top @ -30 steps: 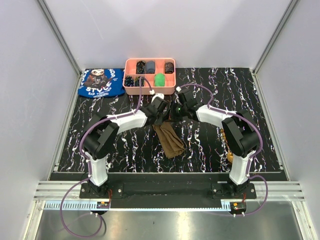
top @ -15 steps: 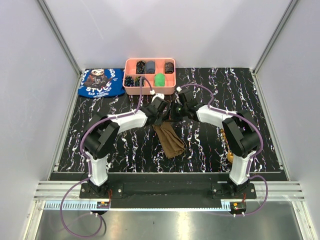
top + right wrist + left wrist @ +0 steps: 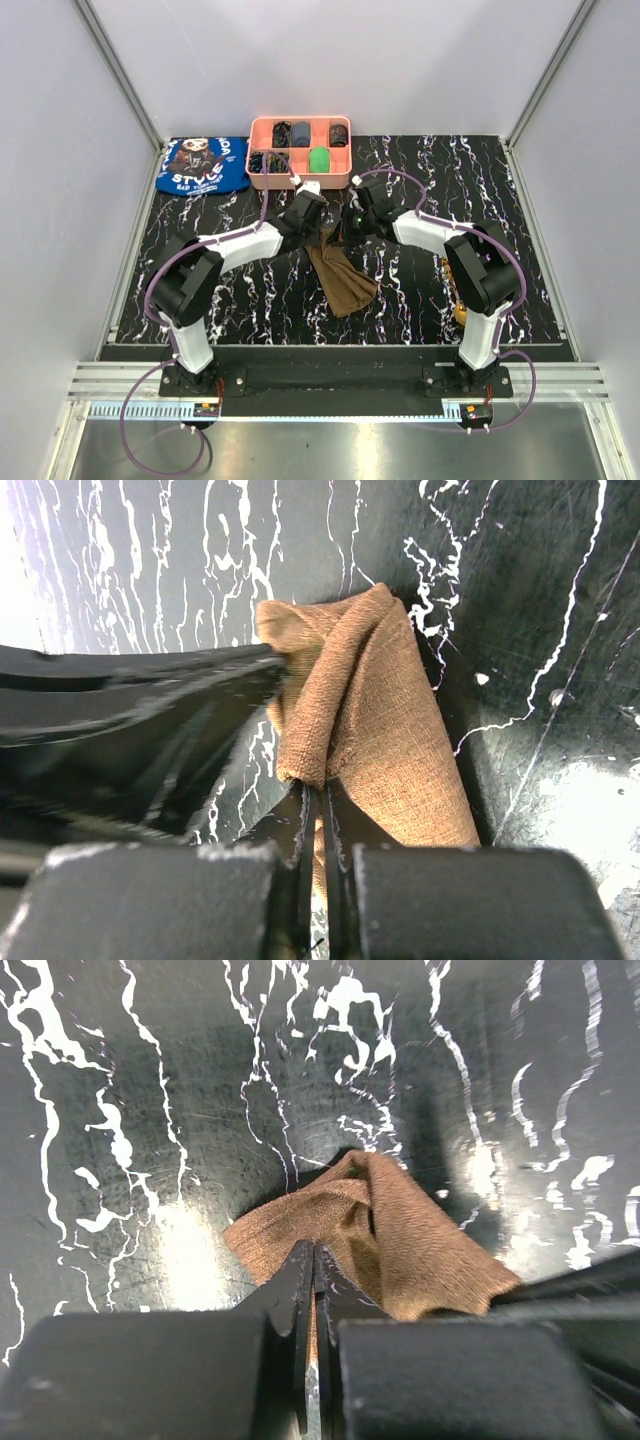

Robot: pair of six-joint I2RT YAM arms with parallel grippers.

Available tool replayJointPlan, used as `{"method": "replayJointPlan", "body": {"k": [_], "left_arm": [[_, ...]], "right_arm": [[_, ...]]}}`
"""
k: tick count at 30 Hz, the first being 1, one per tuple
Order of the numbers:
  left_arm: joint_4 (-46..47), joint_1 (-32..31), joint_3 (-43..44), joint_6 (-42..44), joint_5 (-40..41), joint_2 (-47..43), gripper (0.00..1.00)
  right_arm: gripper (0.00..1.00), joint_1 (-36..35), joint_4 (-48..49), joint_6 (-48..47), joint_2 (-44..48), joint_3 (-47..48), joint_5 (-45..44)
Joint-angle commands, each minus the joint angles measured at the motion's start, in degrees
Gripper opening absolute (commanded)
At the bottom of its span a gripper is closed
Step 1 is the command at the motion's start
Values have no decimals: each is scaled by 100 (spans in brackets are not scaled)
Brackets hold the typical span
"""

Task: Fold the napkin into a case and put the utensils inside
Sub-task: Grasp the top corner of the smaller rectangle folded napkin from the folded napkin.

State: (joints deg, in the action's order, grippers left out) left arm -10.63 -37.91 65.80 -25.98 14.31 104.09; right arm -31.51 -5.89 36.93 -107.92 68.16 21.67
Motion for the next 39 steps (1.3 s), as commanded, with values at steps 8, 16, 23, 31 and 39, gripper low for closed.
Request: {"method": "replayJointPlan", "body": {"k": [8, 16, 23, 31, 39], "left_arm": [[703, 144, -199, -197, -490, -434, 0], [896, 205, -340, -259, -674, -504, 0], [967, 205, -524, -373, -701, -530, 0], [870, 310, -560, -399, -666, -513, 0], [773, 433, -507, -461, -727, -434, 0]], "right_arm": [[0, -373, -456, -186, -484, 549, 57], [0, -479, -949, -414, -994, 1129, -102], [0, -453, -642, -186, -1275, 1472, -250], [12, -321, -220, -247, -1373, 1622, 57], [31, -303, -228, -608, -547, 972, -75]]}}
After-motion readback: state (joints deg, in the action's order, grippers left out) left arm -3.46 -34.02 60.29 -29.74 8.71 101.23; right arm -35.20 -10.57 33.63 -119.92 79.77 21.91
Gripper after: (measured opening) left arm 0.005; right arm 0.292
